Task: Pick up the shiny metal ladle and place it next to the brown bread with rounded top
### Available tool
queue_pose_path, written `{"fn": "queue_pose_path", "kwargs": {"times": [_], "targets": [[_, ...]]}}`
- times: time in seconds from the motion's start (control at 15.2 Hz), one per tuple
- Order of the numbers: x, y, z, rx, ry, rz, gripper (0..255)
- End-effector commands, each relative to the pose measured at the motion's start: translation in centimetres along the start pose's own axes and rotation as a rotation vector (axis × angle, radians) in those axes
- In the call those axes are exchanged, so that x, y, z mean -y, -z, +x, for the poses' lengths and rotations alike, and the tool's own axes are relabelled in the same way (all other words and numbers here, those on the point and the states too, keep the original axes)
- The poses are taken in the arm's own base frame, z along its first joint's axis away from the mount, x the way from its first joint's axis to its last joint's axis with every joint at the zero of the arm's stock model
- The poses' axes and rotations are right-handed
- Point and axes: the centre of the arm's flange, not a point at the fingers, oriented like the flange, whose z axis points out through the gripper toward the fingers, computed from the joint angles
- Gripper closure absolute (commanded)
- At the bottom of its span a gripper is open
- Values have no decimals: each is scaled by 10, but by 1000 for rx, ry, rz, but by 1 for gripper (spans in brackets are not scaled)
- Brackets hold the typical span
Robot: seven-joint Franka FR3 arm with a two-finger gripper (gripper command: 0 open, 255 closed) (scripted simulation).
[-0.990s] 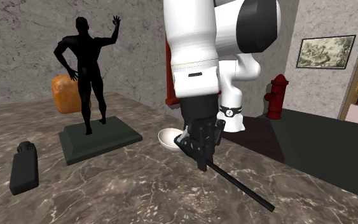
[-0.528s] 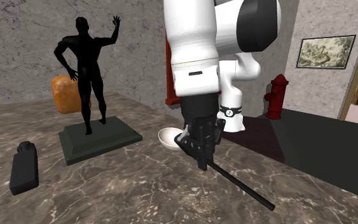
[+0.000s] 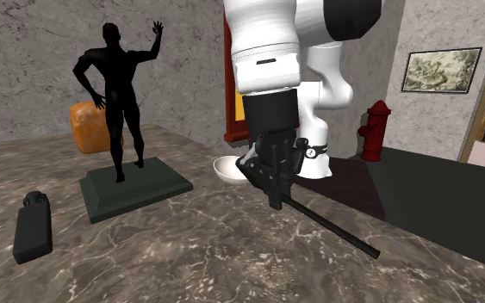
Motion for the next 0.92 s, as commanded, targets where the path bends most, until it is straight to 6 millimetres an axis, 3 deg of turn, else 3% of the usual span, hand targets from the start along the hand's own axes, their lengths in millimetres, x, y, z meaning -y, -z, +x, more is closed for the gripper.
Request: {"fn": "queue_pose_path", "kwargs": {"times": [0.0, 0.86], "targets": [[2, 10, 0, 0, 0, 1, 255], [8, 78, 8, 0, 0, 1, 255]]}}
